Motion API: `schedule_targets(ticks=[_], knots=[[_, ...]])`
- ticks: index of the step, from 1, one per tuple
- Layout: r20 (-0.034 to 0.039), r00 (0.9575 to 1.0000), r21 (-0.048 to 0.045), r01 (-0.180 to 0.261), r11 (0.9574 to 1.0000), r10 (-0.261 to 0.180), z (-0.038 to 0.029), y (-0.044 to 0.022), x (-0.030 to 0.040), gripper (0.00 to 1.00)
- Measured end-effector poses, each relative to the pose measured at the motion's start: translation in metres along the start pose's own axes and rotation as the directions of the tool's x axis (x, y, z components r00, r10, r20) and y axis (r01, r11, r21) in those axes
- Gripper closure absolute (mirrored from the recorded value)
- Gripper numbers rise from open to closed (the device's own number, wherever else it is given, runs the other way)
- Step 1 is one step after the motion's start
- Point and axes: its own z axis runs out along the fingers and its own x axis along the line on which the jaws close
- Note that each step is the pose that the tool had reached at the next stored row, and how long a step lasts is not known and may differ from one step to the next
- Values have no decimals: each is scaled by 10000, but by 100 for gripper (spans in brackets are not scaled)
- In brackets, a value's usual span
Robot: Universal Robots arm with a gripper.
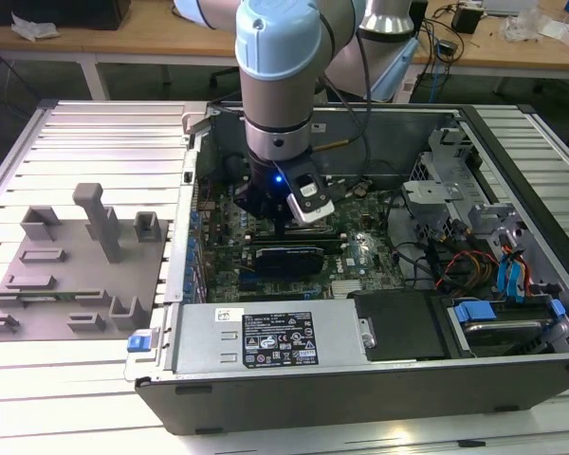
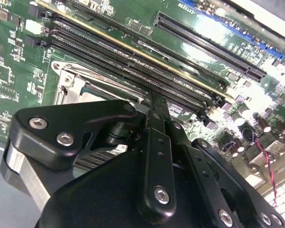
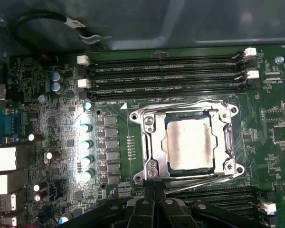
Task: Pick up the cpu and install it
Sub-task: 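Install the second cpu locking lever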
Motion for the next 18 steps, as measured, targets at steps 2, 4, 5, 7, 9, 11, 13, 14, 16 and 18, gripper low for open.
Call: schedule_targets(ticks=[2, 4, 5, 7, 9, 11, 13, 14, 16, 18], knots=[[-5, 10000, -3, 61, 10000, -61, -1, -16, -1, 89], [-6, 10000, -4, 72, 10000, -72, -2, -24, -1, 89], [-7, 10000, -3, 71, 10000, -71, -3, -30, -2, 89], [-6, 10000, -4, 72, 10000, -72, -3, -38, -3, 89], [-7, 10000, -3, 71, 10000, -71, -4, -47, -4, 89], [-6, 10000, -3, 71, 10000, -71, -4, -51, -5, 89], [-6, 10000, -3, 72, 10000, -72, -4, -52, -6, 89], [-7, 10000, -8, 75, 10000, -75, -4, -53, -5, 89], [-16, 9999, -113, 108, 9999, -108, -4, -54, -6, 89], [-26, 9999, -276, 149, 9995, -150, -4, -53, -5, 89]])
